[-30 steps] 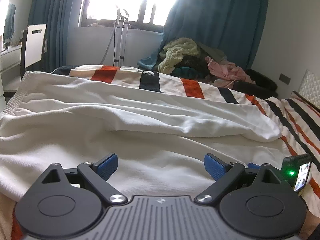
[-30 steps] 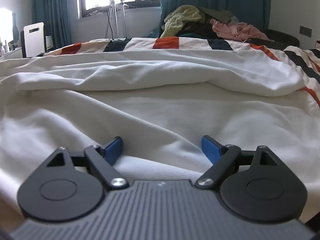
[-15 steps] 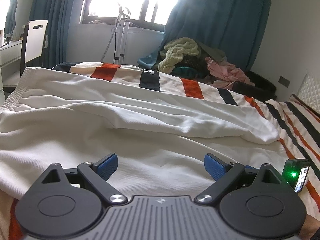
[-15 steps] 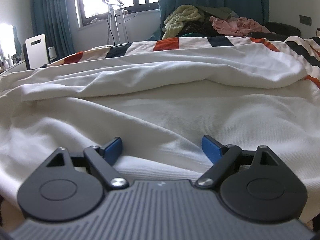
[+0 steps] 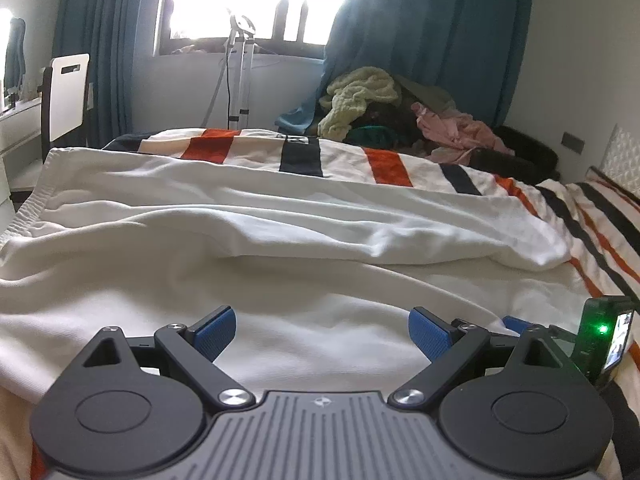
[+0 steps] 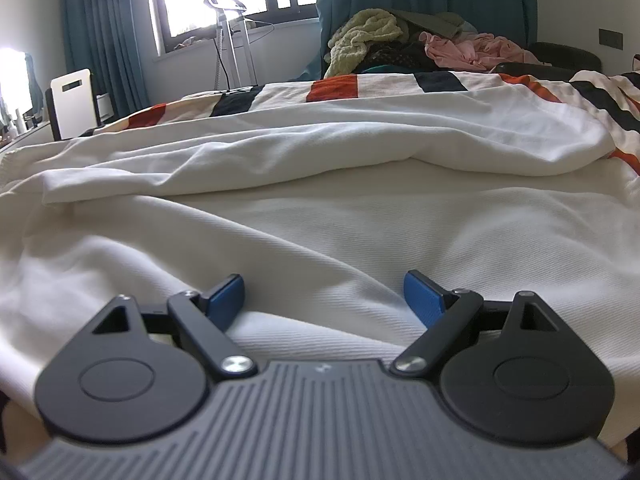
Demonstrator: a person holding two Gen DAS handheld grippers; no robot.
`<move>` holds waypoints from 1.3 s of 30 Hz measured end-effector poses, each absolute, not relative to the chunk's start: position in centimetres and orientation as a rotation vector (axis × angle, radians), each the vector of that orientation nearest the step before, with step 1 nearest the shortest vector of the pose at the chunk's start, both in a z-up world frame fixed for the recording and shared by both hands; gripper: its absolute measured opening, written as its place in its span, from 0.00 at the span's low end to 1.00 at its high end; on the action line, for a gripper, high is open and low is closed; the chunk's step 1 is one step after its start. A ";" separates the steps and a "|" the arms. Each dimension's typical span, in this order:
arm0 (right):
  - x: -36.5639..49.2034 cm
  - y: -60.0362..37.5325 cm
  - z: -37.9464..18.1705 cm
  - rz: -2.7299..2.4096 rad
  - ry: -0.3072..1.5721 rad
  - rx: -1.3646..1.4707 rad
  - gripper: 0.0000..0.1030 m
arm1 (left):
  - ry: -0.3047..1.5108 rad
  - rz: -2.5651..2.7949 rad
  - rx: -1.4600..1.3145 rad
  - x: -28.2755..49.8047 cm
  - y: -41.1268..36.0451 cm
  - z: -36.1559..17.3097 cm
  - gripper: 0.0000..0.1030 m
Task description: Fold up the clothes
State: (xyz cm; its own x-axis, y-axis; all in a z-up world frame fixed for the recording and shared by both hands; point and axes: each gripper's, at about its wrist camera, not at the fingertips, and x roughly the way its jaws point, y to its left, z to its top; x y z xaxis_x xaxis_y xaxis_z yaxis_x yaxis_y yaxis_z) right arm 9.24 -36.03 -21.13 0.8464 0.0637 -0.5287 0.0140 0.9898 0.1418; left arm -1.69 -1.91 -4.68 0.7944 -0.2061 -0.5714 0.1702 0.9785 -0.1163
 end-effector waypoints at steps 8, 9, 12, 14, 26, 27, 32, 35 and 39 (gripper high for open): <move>9.2 -36.1 -21.1 0.026 0.562 0.143 0.85 | 0.625 -0.177 -0.023 -1.8 -2.0 -4.9 0.96; 9.2 -36.0 -21.1 0.026 0.562 0.143 0.85 | 0.625 -0.176 -0.019 -1.8 -2.0 -4.9 0.96; 9.2 -36.0 -21.1 0.026 0.562 0.143 0.85 | 0.622 -0.176 0.008 -1.9 -2.3 -5.0 0.96; 9.2 -36.0 -21.1 0.026 0.562 0.143 0.85 | 0.626 -0.180 0.032 -2.0 -2.6 -5.1 0.96; 9.2 -36.0 -21.1 0.026 0.562 0.144 0.85 | 0.634 -0.186 0.056 -2.1 -3.0 -5.5 0.97; 9.2 -36.0 -21.1 0.026 0.562 0.144 0.85 | 0.634 -0.184 0.054 -2.0 -2.9 -5.5 0.97; 9.2 -36.0 -21.1 0.026 0.562 0.144 0.85 | 0.633 -0.192 0.055 -2.1 -2.7 -5.4 0.97; 9.3 -36.1 -21.1 0.026 0.562 0.144 0.85 | 0.630 -0.203 0.061 -2.2 -2.9 -5.3 0.97; 9.3 -36.0 -21.1 0.026 0.562 0.144 0.85 | 0.626 -0.215 0.058 -2.4 -3.0 -5.2 0.97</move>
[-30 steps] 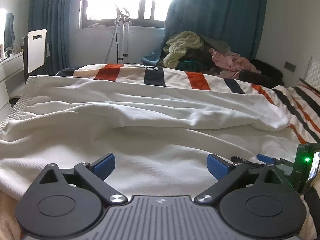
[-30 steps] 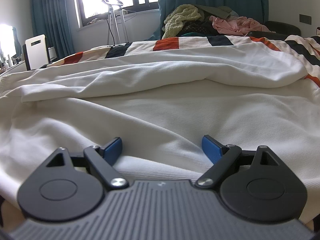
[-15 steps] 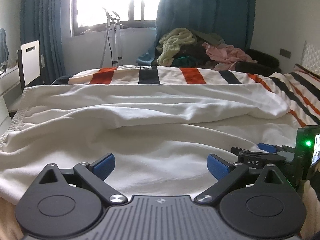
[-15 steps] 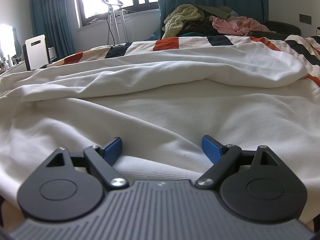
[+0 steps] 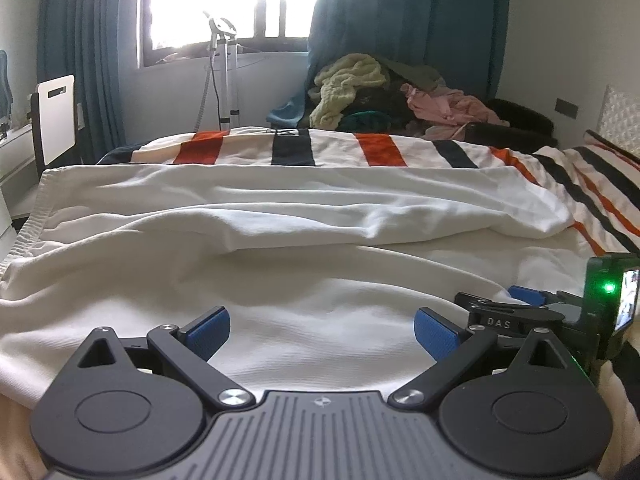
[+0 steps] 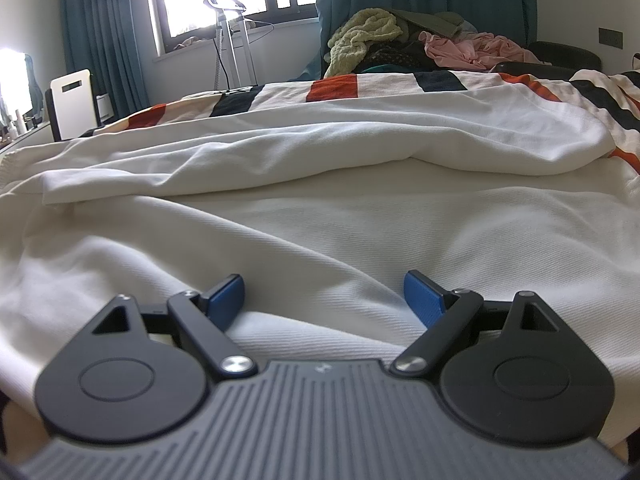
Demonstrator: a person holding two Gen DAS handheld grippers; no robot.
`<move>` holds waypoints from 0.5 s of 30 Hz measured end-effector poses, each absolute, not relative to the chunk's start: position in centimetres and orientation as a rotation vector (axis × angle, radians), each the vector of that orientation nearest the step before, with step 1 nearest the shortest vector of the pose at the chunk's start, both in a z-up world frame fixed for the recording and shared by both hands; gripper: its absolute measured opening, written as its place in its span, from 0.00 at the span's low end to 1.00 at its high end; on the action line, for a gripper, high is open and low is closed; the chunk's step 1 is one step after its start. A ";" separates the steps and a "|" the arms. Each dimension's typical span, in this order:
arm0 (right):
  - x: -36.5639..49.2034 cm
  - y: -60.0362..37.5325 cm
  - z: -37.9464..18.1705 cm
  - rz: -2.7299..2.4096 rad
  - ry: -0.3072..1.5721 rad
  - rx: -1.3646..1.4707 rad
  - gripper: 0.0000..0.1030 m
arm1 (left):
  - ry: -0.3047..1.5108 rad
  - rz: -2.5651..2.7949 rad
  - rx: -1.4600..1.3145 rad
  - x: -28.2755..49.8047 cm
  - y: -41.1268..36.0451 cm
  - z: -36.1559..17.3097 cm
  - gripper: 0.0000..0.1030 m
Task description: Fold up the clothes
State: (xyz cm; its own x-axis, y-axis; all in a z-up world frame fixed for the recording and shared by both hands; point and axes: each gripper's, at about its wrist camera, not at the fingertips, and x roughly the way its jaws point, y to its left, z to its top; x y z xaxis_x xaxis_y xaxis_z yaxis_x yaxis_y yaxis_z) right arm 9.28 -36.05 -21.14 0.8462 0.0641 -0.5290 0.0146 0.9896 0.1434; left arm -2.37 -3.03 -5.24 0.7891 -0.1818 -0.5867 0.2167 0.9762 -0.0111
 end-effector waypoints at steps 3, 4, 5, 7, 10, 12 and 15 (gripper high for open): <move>9.3 -36.0 -21.1 0.026 0.562 0.144 0.85 | 0.583 -0.190 0.085 -2.6 -3.2 -4.9 0.97; 9.3 -36.0 -21.1 0.026 0.562 0.145 0.85 | 0.559 -0.187 0.095 -2.8 -3.2 -4.7 0.97; 9.3 -36.0 -21.1 0.026 0.562 0.144 0.85 | 0.538 -0.184 0.103 -3.0 -3.2 -4.4 0.99; 9.3 -36.0 -21.1 0.026 0.562 0.144 0.85 | 0.531 -0.186 0.093 -3.2 -3.1 -4.2 0.99; 9.3 -36.0 -21.1 0.026 0.562 0.145 0.85 | 0.558 -0.181 0.086 -2.8 -3.0 -4.4 0.99; 9.3 -36.0 -21.1 0.026 0.562 0.145 0.85 | 0.567 -0.171 0.092 -2.7 -3.0 -4.7 0.99; 9.2 -36.0 -21.1 0.026 0.562 0.145 0.85 | 0.584 -0.150 0.097 -2.5 -2.7 -5.0 0.99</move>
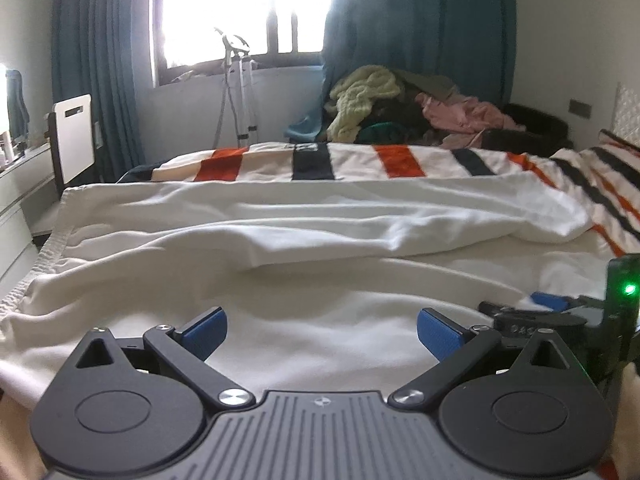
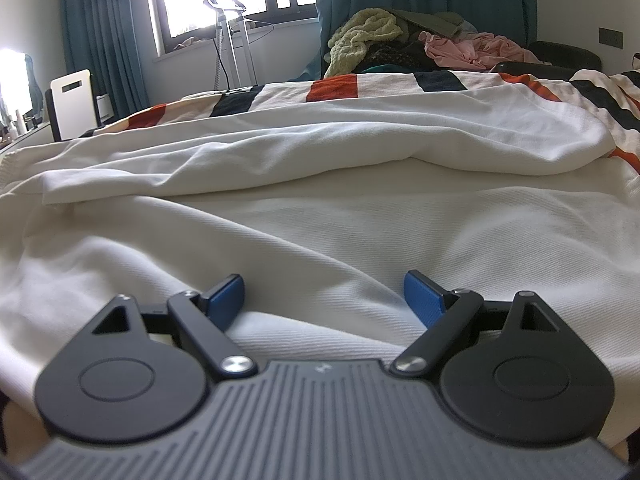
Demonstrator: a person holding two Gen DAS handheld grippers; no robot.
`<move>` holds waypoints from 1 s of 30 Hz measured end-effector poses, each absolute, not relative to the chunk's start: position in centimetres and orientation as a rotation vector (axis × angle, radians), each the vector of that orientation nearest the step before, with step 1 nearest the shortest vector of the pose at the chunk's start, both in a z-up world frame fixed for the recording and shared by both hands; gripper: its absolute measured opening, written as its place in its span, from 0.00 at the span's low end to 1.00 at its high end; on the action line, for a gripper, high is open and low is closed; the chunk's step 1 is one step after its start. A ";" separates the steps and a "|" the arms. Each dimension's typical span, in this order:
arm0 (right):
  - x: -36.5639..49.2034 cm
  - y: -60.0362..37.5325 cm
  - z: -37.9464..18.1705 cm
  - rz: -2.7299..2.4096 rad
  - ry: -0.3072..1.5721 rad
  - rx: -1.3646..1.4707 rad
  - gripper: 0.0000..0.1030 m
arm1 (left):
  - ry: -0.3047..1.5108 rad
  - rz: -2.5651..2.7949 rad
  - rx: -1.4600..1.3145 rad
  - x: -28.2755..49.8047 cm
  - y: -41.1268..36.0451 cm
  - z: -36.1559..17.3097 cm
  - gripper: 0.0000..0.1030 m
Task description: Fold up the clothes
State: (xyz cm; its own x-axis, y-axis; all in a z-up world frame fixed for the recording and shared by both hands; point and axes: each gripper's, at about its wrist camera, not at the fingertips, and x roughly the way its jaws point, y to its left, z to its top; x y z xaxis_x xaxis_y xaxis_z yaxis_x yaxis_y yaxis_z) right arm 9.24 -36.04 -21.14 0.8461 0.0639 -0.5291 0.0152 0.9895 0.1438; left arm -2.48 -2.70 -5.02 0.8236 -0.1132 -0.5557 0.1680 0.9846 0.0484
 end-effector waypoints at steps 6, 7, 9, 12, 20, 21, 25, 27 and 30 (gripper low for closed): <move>9.2 -36.0 -21.1 0.026 0.562 0.145 0.85 | 0.651 -0.129 0.060 -1.4 -2.2 -5.5 0.99; 9.2 -36.0 -21.1 0.025 0.562 0.145 0.85 | 0.671 -0.121 0.061 -1.2 -2.1 -5.9 0.99; 9.2 -36.0 -21.1 0.026 0.561 0.145 0.85 | 0.728 -0.108 0.043 -0.7 -1.8 -6.5 0.99; 9.2 -36.0 -21.2 0.025 0.557 0.149 0.85 | 0.784 -0.100 -0.025 0.0 -0.9 -6.9 0.99; 10.0 -36.1 -21.3 0.062 0.581 0.151 1.00 | 0.836 -0.031 -0.238 1.6 3.3 -7.4 1.00; 10.2 -36.0 -21.4 0.073 0.591 0.147 1.00 | 0.834 -0.011 -0.271 1.6 4.1 -7.3 1.00; 10.6 -35.7 -21.4 0.070 0.607 0.128 1.00 | 0.803 0.062 -0.377 1.6 7.5 -6.5 1.00; 10.6 -36.0 -21.3 0.080 0.611 0.140 1.00 | 0.789 0.099 -0.402 1.4 9.0 -6.1 1.00; 10.4 -36.6 -20.9 0.095 0.617 0.172 1.00 | 0.769 0.154 -0.435 1.2 11.5 -5.2 1.00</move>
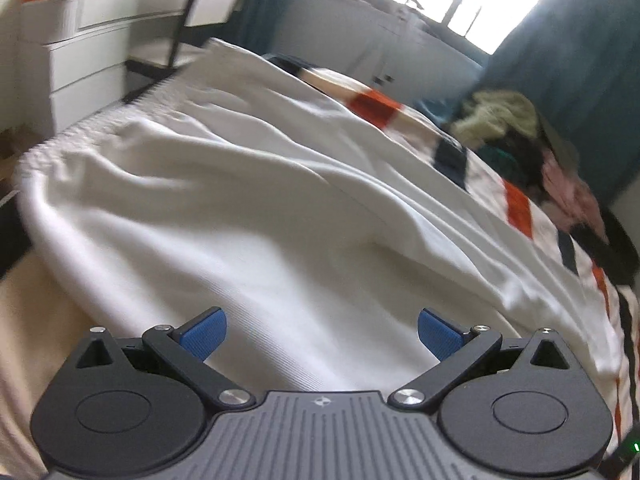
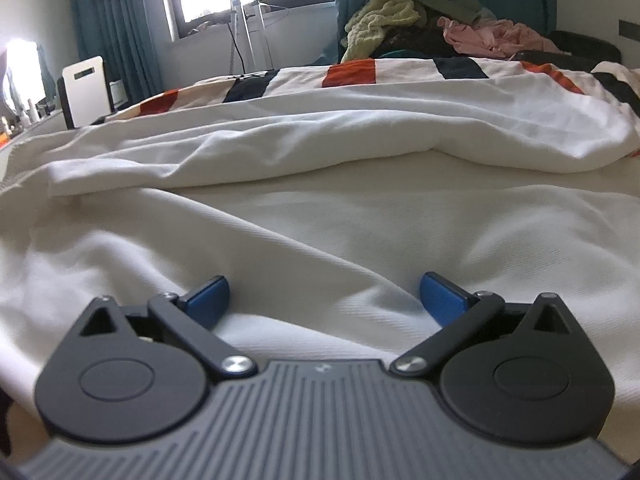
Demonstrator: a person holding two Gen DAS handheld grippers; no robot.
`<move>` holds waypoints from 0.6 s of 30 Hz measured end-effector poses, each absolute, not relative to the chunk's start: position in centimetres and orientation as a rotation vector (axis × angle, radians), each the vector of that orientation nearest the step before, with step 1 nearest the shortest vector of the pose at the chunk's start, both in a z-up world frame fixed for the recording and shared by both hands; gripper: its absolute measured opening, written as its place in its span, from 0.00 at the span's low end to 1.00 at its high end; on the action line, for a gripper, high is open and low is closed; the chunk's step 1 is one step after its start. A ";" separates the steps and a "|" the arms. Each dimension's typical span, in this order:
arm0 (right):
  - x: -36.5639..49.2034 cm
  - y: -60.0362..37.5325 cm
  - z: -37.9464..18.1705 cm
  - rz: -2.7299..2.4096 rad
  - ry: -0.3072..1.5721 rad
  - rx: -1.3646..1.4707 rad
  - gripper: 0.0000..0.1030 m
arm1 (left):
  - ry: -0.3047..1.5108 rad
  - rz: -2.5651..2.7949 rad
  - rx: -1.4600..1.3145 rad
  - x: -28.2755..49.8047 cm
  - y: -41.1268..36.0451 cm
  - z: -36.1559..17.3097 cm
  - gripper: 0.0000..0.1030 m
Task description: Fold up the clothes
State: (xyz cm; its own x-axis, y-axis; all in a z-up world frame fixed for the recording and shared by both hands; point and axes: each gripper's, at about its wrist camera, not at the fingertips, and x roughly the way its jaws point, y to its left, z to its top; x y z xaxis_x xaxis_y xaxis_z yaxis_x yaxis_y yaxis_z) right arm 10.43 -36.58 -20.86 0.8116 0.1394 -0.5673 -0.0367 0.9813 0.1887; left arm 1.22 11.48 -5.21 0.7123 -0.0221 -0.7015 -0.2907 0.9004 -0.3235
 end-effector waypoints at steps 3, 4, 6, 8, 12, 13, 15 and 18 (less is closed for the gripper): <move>9.9 -38.1 -19.8 0.074 0.619 0.258 1.00 | 0.737 0.221 -0.459 1.0 14.1 -3.9 1.00; 9.6 -38.9 -19.5 0.054 0.609 0.315 1.00 | 0.727 0.246 -0.465 0.9 15.0 -3.4 1.00; 8.7 -40.6 -18.7 0.009 0.585 0.424 1.00 | 0.722 0.281 -0.478 1.0 16.6 -2.7 1.00; 7.4 -42.0 -17.6 -0.098 0.538 0.448 1.00 | 0.727 0.308 -0.503 1.1 18.2 -2.1 1.00; 5.2 -45.5 -15.2 -0.377 0.485 0.435 1.00 | 0.739 0.362 -0.557 1.8 21.3 -1.6 1.00; 4.8 -46.7 -14.9 -0.428 0.476 0.443 1.00 | 0.741 0.375 -0.538 2.0 21.7 -1.4 1.00; 4.1 -49.2 -14.3 -0.527 0.460 0.462 1.00 | 0.742 0.410 -0.504 2.5 22.7 -1.0 1.00; 2.8 -53.6 -14.2 -0.685 0.484 0.531 0.98 | 0.701 0.480 -0.511 1.8 24.3 -0.5 1.00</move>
